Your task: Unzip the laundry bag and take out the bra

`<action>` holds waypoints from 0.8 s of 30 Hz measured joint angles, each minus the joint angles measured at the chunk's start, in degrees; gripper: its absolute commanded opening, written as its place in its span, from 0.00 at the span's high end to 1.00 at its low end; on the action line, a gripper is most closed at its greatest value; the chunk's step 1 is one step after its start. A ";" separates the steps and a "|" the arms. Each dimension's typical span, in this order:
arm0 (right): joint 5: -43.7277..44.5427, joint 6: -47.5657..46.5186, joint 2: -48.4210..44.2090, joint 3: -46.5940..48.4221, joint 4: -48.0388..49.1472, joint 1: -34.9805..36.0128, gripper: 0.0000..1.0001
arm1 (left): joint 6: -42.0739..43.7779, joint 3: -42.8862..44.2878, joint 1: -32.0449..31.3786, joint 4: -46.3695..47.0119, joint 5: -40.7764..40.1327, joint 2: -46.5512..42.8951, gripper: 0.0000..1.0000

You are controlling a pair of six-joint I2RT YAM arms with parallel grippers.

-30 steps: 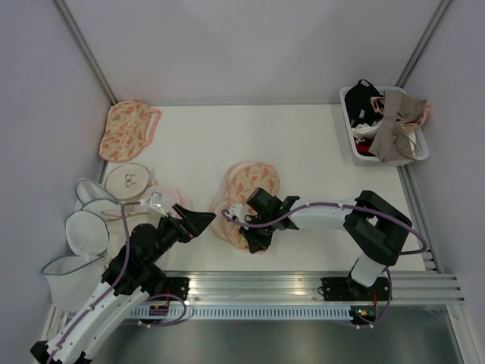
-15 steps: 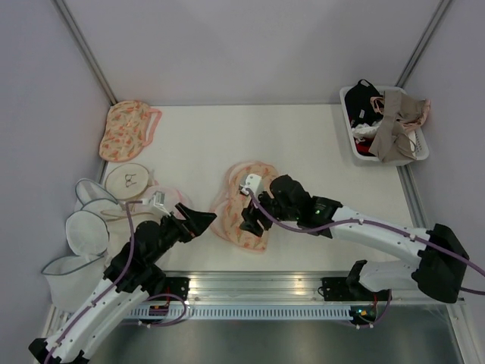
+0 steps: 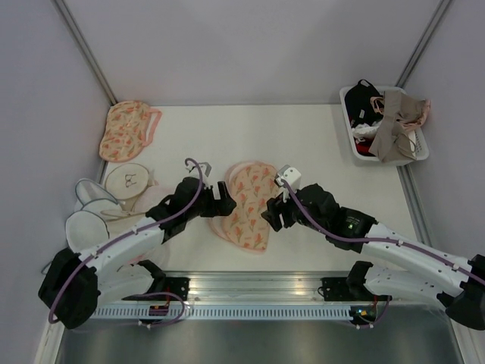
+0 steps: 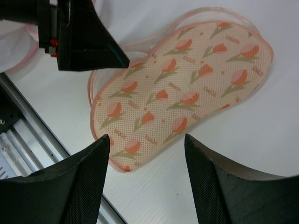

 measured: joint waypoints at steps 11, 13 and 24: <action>0.61 1.86 -2.05 -1.81 -2.73 0.00 0.28 | 15.98 13.46 -0.35 3.02 -8.28 22.40 0.00; 0.59 1.92 -2.05 -1.86 -2.73 0.00 0.28 | 17.66 14.86 -0.81 2.95 -9.66 25.38 0.00; 0.63 2.05 -3.17 -1.86 -3.48 0.00 0.30 | 24.00 21.14 -3.10 2.67 -19.21 37.81 0.01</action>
